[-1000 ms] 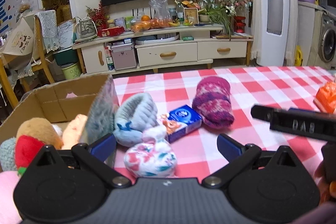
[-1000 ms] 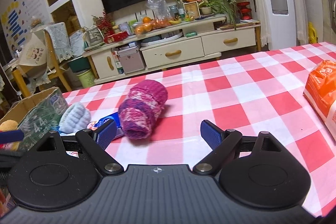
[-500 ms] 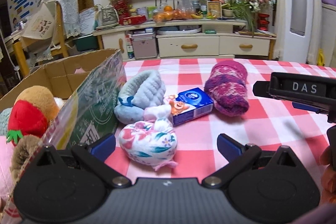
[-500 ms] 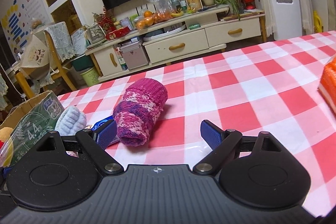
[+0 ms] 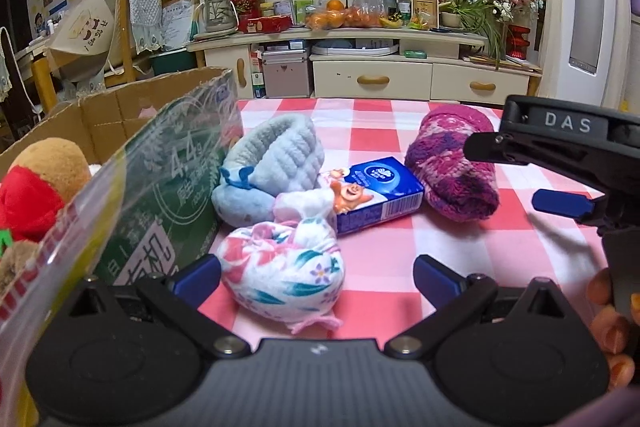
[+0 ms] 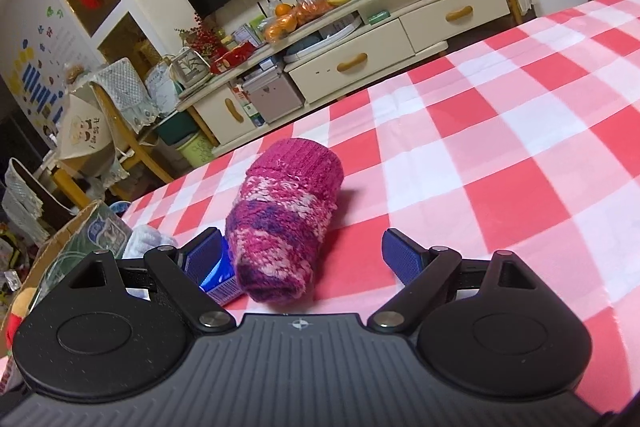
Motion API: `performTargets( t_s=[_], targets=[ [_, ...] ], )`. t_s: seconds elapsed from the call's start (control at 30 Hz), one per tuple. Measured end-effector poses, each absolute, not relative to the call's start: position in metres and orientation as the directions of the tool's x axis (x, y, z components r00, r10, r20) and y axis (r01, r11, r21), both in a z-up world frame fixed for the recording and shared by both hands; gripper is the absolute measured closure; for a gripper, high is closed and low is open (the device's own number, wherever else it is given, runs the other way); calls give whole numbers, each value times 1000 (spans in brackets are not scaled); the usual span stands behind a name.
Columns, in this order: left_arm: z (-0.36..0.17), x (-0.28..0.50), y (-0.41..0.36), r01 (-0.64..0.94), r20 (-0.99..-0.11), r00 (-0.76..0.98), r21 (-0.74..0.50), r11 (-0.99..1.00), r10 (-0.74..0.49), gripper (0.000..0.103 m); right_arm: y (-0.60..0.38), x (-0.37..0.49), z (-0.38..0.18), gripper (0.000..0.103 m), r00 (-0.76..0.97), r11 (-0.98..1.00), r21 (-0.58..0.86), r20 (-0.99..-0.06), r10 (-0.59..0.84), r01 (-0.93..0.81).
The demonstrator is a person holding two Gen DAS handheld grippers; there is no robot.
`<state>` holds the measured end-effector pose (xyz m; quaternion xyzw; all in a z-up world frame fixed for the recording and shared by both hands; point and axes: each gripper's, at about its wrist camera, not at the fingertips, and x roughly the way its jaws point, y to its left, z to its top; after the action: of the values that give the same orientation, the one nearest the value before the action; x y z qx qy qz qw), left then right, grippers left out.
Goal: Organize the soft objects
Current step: 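Grasp the pink knit sock with the right gripper while the left grasps the floral pouch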
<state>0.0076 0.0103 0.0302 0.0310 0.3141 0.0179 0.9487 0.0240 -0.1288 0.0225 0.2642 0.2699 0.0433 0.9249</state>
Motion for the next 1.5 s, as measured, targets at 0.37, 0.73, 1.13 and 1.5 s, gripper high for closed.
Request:
performTargets(
  t_s=[0.37,0.73,1.13,1.5],
  targets=[
    [29,17,17,49,-581,811,-52,997,-70,1,-115,44,26,0,851,896,444,-468,239,-7],
    [25,26,8,93,-601,791,-64,994,-113,1,-120,52,20,0,844,888,461,-474,250,-4],
    [21,46,15,73,-662,743,-62,995,-96,21,-114,57,20,0,839,881,472,-471,271,-20],
    [19,41,14,103,-678,723,-84,991,-132,32,-111,50,23,22,836,901,426,-465,292,-77]
  ],
)
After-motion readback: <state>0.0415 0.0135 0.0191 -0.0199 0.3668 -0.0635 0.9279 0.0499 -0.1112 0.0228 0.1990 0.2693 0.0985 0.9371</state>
